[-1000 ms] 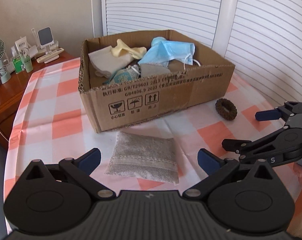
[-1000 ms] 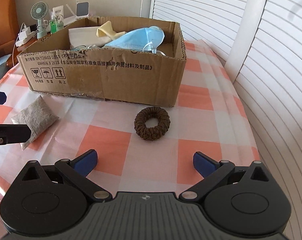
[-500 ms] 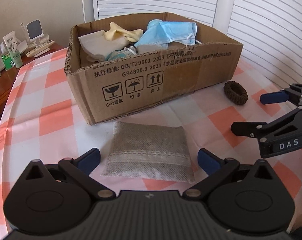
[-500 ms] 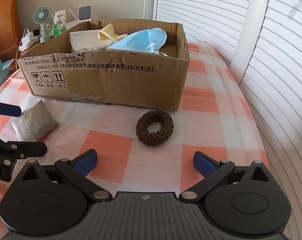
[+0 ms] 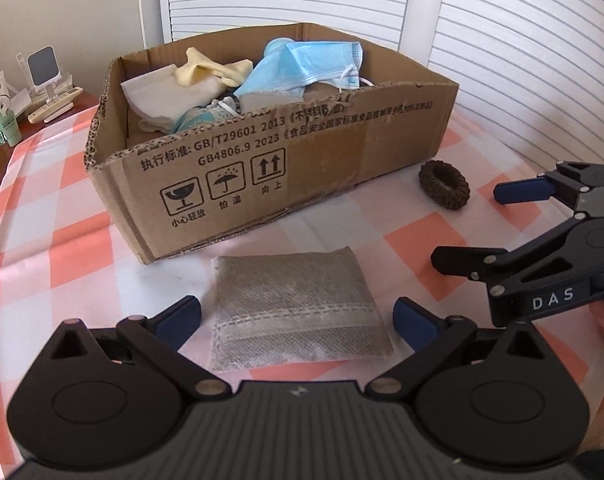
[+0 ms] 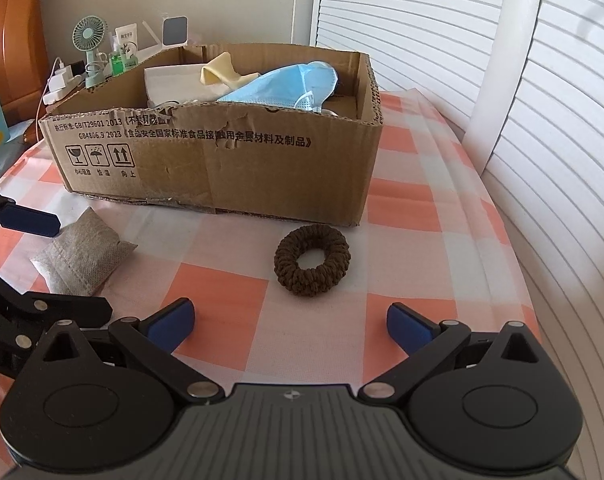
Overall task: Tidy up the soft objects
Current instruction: 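Move the left tool to the grey lace-trimmed sachet and close on it, then lift the sachet with the left tool while the right tool grasps the brown hair tie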
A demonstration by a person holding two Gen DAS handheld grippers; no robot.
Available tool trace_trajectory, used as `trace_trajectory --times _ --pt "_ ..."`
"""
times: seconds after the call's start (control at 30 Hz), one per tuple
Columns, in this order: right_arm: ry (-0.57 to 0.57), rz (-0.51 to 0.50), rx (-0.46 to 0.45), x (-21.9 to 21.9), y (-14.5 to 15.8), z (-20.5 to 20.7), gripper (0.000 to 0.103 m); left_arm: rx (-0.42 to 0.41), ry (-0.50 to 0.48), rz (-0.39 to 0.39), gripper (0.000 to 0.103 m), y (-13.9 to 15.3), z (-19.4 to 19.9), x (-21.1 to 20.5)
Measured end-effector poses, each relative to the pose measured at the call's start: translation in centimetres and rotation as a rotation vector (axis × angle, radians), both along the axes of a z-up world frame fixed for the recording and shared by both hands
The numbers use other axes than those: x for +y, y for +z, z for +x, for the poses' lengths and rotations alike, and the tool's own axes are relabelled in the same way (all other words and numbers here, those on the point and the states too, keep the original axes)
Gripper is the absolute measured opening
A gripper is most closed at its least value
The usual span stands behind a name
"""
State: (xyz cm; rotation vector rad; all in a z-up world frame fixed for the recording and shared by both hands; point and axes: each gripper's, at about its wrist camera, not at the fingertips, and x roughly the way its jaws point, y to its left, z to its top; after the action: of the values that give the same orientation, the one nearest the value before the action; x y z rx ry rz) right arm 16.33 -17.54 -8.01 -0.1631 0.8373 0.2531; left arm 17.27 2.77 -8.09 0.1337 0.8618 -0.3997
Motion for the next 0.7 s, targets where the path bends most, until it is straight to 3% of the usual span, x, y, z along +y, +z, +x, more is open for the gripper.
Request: trace_trajectory --times 0.03,0.17,0.27,0.7 --pt "0.001 0.001 -0.001 0.0 0.0 -0.1 0.103 0.004 0.005 -0.004 0.097 0.1 0.1 0.1" --pt "0.003 0.000 -0.004 0.0 0.0 -0.1 0.103 -0.007 0.027 0.002 0.072 0.4 0.0 0.1" --pt "0.006 -0.003 -0.007 0.0 0.0 -0.1 0.103 -0.007 0.032 -0.013 0.063 0.8 -0.2 0.1" --pt "0.034 -0.008 -0.010 0.1 0.1 2.3 0.102 -0.004 0.079 -0.007 0.061 1.1 -1.0 1.0"
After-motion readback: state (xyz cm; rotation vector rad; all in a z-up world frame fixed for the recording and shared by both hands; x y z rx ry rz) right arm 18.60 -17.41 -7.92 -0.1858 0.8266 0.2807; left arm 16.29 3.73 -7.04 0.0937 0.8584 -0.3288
